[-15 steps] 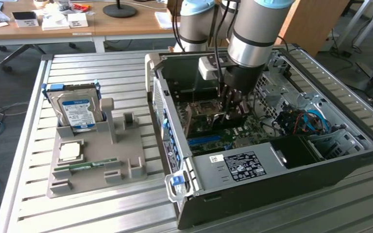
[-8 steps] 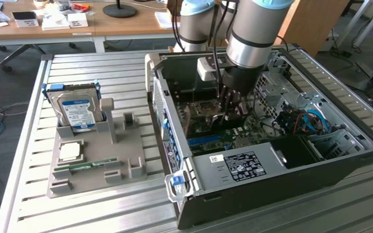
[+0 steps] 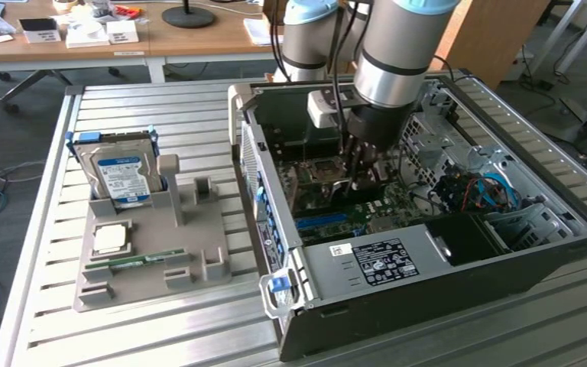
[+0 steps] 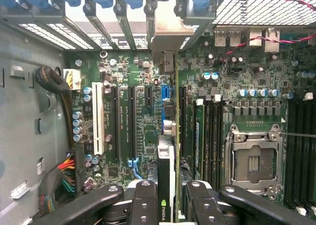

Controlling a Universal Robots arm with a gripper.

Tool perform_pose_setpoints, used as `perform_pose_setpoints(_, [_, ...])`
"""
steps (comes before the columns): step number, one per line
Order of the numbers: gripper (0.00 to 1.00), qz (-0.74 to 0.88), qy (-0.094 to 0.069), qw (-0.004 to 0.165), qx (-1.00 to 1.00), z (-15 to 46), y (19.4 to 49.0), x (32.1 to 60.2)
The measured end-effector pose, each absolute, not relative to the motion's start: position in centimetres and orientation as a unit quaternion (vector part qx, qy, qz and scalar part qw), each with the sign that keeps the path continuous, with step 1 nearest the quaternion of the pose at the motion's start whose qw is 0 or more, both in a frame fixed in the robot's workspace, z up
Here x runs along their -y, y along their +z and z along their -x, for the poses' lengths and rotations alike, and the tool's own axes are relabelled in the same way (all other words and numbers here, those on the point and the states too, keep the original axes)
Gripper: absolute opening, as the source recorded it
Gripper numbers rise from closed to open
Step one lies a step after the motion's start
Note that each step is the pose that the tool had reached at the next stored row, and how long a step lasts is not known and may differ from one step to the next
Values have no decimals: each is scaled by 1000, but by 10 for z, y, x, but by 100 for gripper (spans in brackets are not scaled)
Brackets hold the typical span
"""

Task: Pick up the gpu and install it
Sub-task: 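Insert the gpu into the slot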

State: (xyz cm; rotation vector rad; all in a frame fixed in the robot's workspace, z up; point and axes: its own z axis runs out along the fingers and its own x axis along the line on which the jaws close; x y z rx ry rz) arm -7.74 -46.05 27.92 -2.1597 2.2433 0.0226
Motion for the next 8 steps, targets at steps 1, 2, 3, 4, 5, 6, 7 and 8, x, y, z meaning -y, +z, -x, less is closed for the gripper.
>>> perform_pose_setpoints(1, [27,694,7,14,-720,78,279,460])
perform_pose_setpoints(2, [27,694,7,14,-720,78,279,460])
perform_pose_setpoints(3, [27,694,7,14,-720,78,278,461])
perform_pose_setpoints(4, [27,694,7,14,-720,79,276,460])
perform_pose_setpoints(5, [27,694,7,14,-720,79,275,460])
perform_pose_setpoints(6, [27,694,7,14,-720,79,275,460])
perform_pose_setpoints(7, [27,694,7,14,-720,79,274,460])
perform_pose_setpoints(8, [27,694,7,14,-720,79,274,460])
